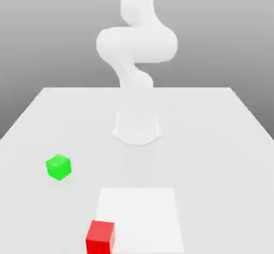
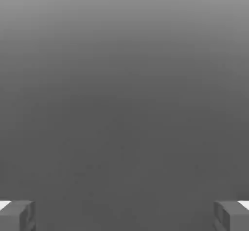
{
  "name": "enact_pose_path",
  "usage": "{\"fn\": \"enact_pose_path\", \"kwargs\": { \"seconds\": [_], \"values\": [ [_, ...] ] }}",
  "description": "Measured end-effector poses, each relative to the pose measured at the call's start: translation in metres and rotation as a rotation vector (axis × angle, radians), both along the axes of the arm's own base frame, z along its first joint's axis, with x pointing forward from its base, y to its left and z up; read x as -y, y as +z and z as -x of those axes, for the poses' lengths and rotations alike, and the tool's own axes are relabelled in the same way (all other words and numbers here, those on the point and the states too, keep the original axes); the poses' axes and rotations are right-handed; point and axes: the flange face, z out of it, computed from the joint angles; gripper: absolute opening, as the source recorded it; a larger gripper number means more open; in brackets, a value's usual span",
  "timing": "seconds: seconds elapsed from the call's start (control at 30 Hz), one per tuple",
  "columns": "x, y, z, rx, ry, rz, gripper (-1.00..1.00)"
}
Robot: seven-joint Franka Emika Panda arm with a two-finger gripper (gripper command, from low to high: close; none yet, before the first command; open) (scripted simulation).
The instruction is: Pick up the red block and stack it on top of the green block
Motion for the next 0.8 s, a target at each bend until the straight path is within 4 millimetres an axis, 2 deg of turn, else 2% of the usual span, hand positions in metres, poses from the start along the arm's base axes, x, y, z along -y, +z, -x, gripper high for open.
{"fn": "enact_pose_path", "kwargs": {
  "seconds": [0.2,0.4,0.6,0.8],
  "values": [
    [0.016,-0.097,-0.068,-0.172,-0.017,-0.018,0.0],
    [0.032,-0.204,-0.11,-0.34,-0.04,-0.031,0.0],
    [0.05,-0.317,-0.125,-0.507,-0.069,-0.039,0.0],
    [0.065,-0.43,-0.115,-0.674,-0.098,-0.04,0.0]
  ]
}}
